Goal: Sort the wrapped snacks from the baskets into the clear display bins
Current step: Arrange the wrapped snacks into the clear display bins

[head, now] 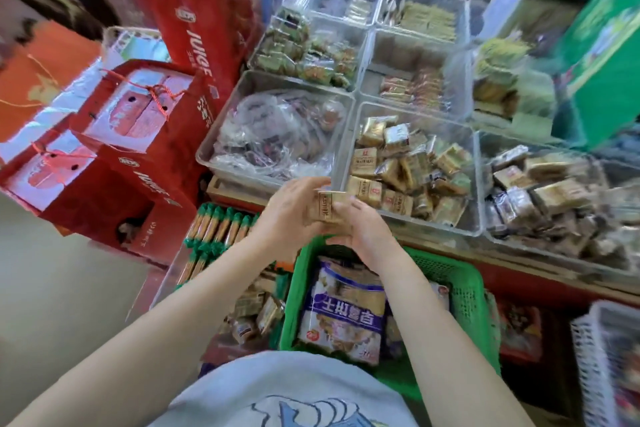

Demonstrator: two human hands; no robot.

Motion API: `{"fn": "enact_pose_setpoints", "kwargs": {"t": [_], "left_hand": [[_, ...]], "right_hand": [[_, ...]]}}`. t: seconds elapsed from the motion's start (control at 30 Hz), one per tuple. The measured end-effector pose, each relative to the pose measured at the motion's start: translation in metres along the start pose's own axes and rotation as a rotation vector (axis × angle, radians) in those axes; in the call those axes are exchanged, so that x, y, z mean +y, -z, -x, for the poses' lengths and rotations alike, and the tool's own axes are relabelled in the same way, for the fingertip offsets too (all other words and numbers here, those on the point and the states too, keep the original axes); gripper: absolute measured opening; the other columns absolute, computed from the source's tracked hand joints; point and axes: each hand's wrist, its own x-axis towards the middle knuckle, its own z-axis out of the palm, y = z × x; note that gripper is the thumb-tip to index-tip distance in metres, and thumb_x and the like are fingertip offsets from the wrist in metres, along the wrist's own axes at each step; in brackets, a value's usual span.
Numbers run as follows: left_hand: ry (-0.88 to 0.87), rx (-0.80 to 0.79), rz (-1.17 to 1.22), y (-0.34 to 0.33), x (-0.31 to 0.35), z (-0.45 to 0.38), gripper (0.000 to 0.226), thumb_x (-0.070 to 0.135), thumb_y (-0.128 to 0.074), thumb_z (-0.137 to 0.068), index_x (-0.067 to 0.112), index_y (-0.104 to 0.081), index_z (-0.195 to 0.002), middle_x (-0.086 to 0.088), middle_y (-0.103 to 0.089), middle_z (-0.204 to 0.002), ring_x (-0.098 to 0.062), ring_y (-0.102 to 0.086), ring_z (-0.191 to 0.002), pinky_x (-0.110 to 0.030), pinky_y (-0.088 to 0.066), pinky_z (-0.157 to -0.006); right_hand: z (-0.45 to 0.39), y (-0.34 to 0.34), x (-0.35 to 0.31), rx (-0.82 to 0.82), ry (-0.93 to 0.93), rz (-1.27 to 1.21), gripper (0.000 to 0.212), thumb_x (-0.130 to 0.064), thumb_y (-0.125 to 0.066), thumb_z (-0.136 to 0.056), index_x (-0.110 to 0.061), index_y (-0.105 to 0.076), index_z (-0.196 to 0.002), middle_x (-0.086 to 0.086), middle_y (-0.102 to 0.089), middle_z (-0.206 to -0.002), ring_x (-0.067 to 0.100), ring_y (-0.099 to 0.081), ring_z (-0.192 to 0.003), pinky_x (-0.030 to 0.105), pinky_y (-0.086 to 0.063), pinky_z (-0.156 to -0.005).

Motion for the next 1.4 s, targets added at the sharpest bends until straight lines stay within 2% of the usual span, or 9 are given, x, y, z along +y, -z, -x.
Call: {"fn": "enact_pose_setpoints", "kwargs": {"t": [0.13,0.27,0.37,0.5,0.67,0.83,1.0,1.23,1.4], "left_hand": [[0.166,-0.118,-0.167,-0.015,0.007,-0.034,0.090,0.037,-0.073,-0.086,0.023,-0.019,-0.157,-0.001,-0.029,-0.159,-0.018,-0.027,-0.145,-0.038,-0.027,-0.120],[0.249,-0.355,-0.419,-0.038,-0.006,-0.048,0.087,0.042,-0.063,-0.091,0.015,-0.015,-0.158,-0.005,-0.012,-0.165,-0.022,-0.006,-0.153,-0.040,-0.019,-0.121],[0.251,-0.382,-0.507,-0.049,-0.013,-0.046,0.090,0.041,-0.062,-0.090,0.015,-0.010,-0.159,-0.003,-0.005,-0.167,-0.021,0.005,-0.153,-0.042,-0.016,-0.122],[0.259,-0.386,-0.502,-0.049,-0.017,-0.046,0.088,0.040,-0.060,-0.091,0.018,-0.009,-0.159,0.000,-0.003,-0.167,-0.018,0.007,-0.153,-0.043,-0.018,-0.123],[0.259,-0.268,-0.330,-0.047,-0.017,-0.034,0.078,0.034,-0.059,-0.094,0.018,-0.018,-0.158,0.001,-0.008,-0.166,-0.015,0.002,-0.153,-0.038,-0.012,-0.123],[0.383,0.038,-0.175,-0.046,-0.050,0.016,0.045,0.022,-0.056,-0.093,0.016,-0.054,-0.137,-0.003,-0.055,-0.137,-0.021,-0.047,-0.128,-0.037,-0.042,-0.105],[0.691,-0.176,-0.226,-0.044,-0.116,0.072,0.031,0.025,-0.050,-0.096,0.023,-0.062,-0.125,0.001,-0.068,-0.113,-0.018,-0.064,-0.085,-0.031,-0.054,-0.066],[0.713,-0.495,-0.328,-0.072,-0.180,0.127,0.054,0.018,-0.058,-0.089,0.017,-0.045,-0.141,-0.011,-0.046,-0.133,-0.035,-0.050,-0.120,-0.048,-0.052,-0.087],[0.671,-0.454,-0.392,-0.079,-0.186,0.127,0.043,0.005,-0.057,-0.085,0.008,-0.050,-0.128,-0.012,-0.054,-0.118,-0.033,-0.054,-0.109,-0.041,-0.051,-0.073]], "right_hand": [[0.000,0.057,-0.043,0.428,0.171,0.234,0.028,-0.031,-0.061,-0.093,-0.023,-0.060,-0.120,0.001,-0.068,-0.114,0.025,-0.068,-0.099,0.040,-0.059,-0.082],[-0.006,0.100,-0.075,0.785,0.455,0.599,0.037,-0.020,-0.050,-0.101,-0.023,-0.047,-0.138,-0.001,-0.056,-0.124,0.022,-0.059,-0.111,0.021,-0.046,-0.068],[-0.033,0.120,-0.075,0.579,0.351,1.011,0.059,-0.018,-0.050,-0.098,-0.024,-0.030,-0.154,0.010,-0.022,-0.163,0.031,-0.027,-0.147,0.049,-0.038,-0.113],[-0.051,0.124,-0.068,0.504,0.215,1.090,0.069,-0.016,-0.052,-0.095,-0.019,-0.023,-0.158,0.010,-0.013,-0.166,0.032,-0.019,-0.150,0.049,-0.025,-0.121],[-0.044,0.079,-0.042,0.651,0.610,1.095,0.036,-0.005,-0.054,-0.090,-0.006,-0.059,-0.126,0.017,-0.052,-0.133,0.031,-0.051,-0.123,0.049,-0.043,-0.106],[-0.028,0.018,0.023,0.193,0.506,1.034,0.019,-0.010,-0.050,-0.096,-0.012,-0.069,-0.099,0.003,-0.067,-0.095,0.019,-0.062,-0.085,0.036,-0.053,-0.074],[-0.028,-0.029,0.100,-0.088,0.163,1.092,0.022,-0.017,-0.046,-0.097,-0.013,-0.067,-0.098,0.006,-0.069,-0.094,0.026,-0.062,-0.088,0.038,-0.050,-0.076],[-0.024,-0.056,0.155,-0.145,-0.033,1.099,0.022,-0.019,-0.044,-0.102,-0.020,-0.065,-0.101,-0.005,-0.063,-0.082,0.010,-0.053,-0.062,0.030,-0.038,-0.056],[-0.026,-0.064,0.160,-0.113,-0.073,1.098,0.020,-0.020,-0.044,-0.102,-0.021,-0.064,-0.102,-0.003,-0.063,-0.081,0.013,-0.053,-0.061,0.028,-0.040,-0.055]]}}
